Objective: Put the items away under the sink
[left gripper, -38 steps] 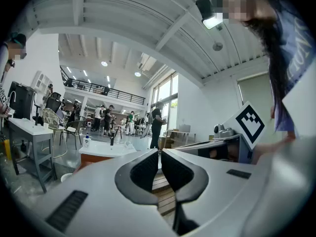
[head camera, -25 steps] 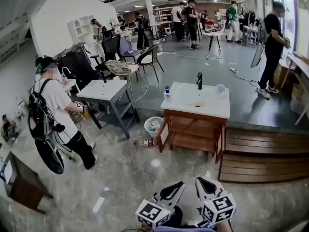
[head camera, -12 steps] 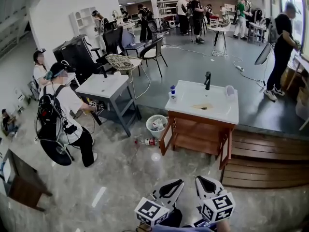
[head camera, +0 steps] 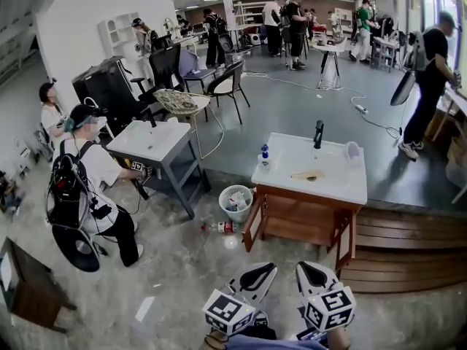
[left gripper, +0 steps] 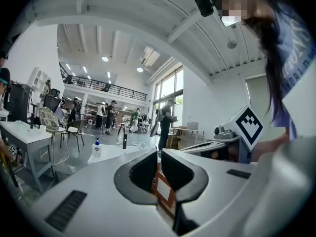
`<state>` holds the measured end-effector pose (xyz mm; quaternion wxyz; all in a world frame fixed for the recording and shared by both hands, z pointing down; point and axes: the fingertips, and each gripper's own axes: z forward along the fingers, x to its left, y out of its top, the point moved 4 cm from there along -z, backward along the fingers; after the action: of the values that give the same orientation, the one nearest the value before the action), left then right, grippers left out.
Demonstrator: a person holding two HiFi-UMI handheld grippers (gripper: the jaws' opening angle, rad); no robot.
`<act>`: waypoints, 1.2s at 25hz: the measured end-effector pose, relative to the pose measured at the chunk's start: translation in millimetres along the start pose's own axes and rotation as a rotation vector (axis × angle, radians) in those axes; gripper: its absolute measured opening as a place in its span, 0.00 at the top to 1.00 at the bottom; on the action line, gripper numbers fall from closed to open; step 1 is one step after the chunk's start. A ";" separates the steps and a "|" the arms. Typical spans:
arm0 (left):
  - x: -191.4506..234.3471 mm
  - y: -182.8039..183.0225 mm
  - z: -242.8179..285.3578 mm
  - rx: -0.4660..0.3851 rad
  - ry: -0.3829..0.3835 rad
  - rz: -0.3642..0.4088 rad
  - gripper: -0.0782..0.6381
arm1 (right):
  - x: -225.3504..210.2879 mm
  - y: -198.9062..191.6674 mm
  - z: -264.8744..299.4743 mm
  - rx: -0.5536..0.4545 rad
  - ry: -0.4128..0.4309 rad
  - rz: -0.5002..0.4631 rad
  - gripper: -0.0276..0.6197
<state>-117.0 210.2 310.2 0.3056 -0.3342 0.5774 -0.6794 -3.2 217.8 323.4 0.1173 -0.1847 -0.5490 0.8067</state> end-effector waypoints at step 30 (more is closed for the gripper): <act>184.9 -16.4 70.4 0.023 0.145 -0.098 0.82 | -68.3 44.3 191.9 0.073 0.042 -0.028 0.93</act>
<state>-169.8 23.7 352.8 0.2332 -0.3086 0.5729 -0.7227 -22.7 13.0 356.9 0.1465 -0.1893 -0.5192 0.8205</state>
